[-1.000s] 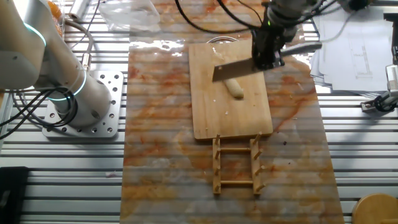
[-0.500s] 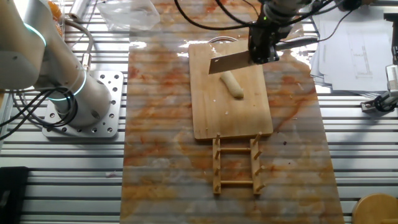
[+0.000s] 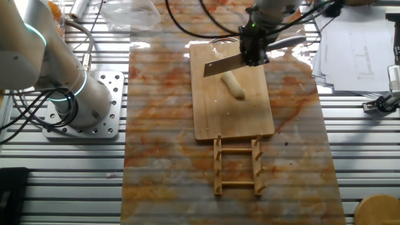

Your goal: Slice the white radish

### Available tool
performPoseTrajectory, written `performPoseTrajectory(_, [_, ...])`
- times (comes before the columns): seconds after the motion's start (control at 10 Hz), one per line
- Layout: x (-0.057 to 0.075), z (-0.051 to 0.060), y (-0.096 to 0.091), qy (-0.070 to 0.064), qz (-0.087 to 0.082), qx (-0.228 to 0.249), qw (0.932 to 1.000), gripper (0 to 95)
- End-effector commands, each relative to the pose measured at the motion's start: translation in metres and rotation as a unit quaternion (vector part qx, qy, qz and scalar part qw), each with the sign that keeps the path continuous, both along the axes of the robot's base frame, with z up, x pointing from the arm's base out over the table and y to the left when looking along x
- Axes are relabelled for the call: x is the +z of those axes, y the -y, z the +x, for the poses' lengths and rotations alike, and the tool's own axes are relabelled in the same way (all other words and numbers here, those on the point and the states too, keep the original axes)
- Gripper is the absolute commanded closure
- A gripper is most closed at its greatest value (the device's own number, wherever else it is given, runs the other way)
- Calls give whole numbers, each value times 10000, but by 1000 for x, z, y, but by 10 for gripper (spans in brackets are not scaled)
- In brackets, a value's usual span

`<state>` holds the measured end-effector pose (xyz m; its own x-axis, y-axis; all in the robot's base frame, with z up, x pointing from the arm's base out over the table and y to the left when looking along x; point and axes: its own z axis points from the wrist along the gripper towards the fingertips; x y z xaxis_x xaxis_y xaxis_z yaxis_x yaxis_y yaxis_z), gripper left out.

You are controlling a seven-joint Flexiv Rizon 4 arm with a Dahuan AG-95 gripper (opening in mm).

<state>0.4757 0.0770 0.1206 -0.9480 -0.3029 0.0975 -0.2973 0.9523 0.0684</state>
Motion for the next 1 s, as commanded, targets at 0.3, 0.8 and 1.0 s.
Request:
performPoseTrajectory(0.3, [-2, -8, -2, -345, 54, 103, 9993, 950])
performPoseTrajectory(0.8, [-4, -9, 0, -378, -49, -34, 9993, 950])
performPoseTrajectory(1.0, [-4, -9, 0, -281, -60, 180, 9994, 950])
